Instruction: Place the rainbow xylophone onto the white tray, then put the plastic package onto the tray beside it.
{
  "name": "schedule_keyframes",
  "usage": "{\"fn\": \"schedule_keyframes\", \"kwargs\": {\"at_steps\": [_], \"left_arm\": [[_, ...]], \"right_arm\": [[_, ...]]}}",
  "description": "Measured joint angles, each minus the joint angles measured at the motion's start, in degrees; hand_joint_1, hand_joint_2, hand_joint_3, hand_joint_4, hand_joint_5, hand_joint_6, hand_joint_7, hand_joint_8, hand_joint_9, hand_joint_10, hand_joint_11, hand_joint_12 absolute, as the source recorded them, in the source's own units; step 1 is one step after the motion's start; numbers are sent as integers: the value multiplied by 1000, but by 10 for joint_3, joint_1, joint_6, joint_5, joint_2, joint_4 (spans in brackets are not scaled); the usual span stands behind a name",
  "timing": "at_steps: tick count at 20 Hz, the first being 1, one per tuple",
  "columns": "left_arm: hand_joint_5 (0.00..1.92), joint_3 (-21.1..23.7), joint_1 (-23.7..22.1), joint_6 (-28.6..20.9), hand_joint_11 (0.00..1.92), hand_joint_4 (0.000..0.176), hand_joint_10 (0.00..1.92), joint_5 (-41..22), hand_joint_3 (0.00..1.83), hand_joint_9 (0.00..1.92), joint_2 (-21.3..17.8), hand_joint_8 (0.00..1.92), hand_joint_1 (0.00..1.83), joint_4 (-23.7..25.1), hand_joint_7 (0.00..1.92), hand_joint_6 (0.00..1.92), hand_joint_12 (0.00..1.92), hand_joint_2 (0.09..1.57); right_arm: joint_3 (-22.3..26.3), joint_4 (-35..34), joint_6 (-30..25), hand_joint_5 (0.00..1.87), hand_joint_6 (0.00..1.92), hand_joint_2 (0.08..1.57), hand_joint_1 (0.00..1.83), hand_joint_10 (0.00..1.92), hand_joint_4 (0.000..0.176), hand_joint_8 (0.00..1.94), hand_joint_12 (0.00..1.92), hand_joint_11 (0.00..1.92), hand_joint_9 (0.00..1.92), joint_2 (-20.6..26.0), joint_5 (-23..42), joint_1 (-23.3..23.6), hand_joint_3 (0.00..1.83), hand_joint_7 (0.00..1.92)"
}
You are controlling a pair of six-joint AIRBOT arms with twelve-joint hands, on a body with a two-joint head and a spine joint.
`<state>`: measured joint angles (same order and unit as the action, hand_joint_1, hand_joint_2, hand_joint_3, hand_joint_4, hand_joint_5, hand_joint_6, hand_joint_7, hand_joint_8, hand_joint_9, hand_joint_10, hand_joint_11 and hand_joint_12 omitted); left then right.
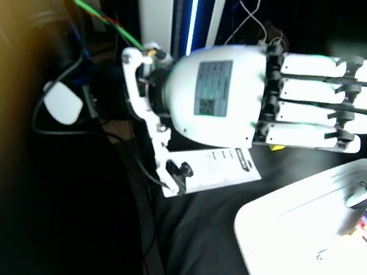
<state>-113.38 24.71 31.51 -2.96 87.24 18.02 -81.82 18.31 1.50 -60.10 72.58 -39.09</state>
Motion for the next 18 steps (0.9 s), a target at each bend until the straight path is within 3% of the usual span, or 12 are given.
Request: {"fn": "schedule_keyframes", "kwargs": {"at_steps": [1, 2, 3, 4, 6, 7, 10, 16, 18], "left_arm": [[96, 5, 1, 0, 1, 101, 0, -2, 0, 109, 0, 1, 970, 0, 96, 0, 358, 742], [72, 9, 1, 0, 0, 113, 2, -3, 0, 45, 0, 2, 948, 0, 37, 3, 238, 741], [34, 14, 1, 0, 0, 115, 0, -6, 0, 8, -2, 0, 924, 0, 7, 16, 47, 740], [12, 23, 1, 0, 0, 122, 0, -12, 1, 1, -4, 0, 894, 0, 1, 11, 9, 742], [0, 39, 0, 0, 0, 165, 0, -24, 9, 0, -14, 0, 846, 1, 0, 0, 0, 763], [0, 49, -3, 0, 20, 174, 0, -28, 16, 0, -21, 0, 902, 1, 0, 0, 9, 784], [0, 70, -33, 0, 9, 176, 0, -42, 0, 0, -42, 0, 824, 10, 0, 0, 4, 736], [0, 121, -66, 0, 108, 176, 13, -75, 0, 36, -73, 0, 953, 30, 0, 0, 47, 735], [0, 156, -80, -2, 45, 176, 2, -81, 0, 9, -103, 0, 918, 43, 0, 0, 20, 721]], "right_arm": [[0, 0, 0, 158, 0, 957, 1012, 0, 0, 0, 842, 11, 315, 0, 0, 0, 0, 205], [0, 0, 0, 140, 0, 945, 967, 0, 0, 0, 834, 1, 288, 0, 0, 0, 0, 184], [0, 0, 0, 120, 0, 882, 909, 0, 0, 0, 786, 0, 254, 0, 0, 0, 0, 157], [0, 0, -1, 112, 0, 856, 902, 1, 9, 1, 741, 0, 239, 0, 0, 0, 0, 139], [0, 1, -3, 55, 0, 806, 894, 2, 37, 2, 594, 0, 183, 0, 0, 0, 0, 71], [0, 2, -6, 35, 1, 770, 877, 3, 52, 3, 531, 0, 161, 0, 0, 0, 0, 52], [1, 2, -9, 20, 0, 770, 896, 2, 62, 0, 567, 0, 160, 1, 0, 0, 0, 42], [10, 3, -12, 0, 0, 778, 899, 0, 36, 0, 439, 0, 103, 15, -9, 0, 0, 32], [17, 5, -11, 0, 0, 770, 901, 0, 50, 0, 430, 0, 63, 22, -13, 0, 0, 0]]}}
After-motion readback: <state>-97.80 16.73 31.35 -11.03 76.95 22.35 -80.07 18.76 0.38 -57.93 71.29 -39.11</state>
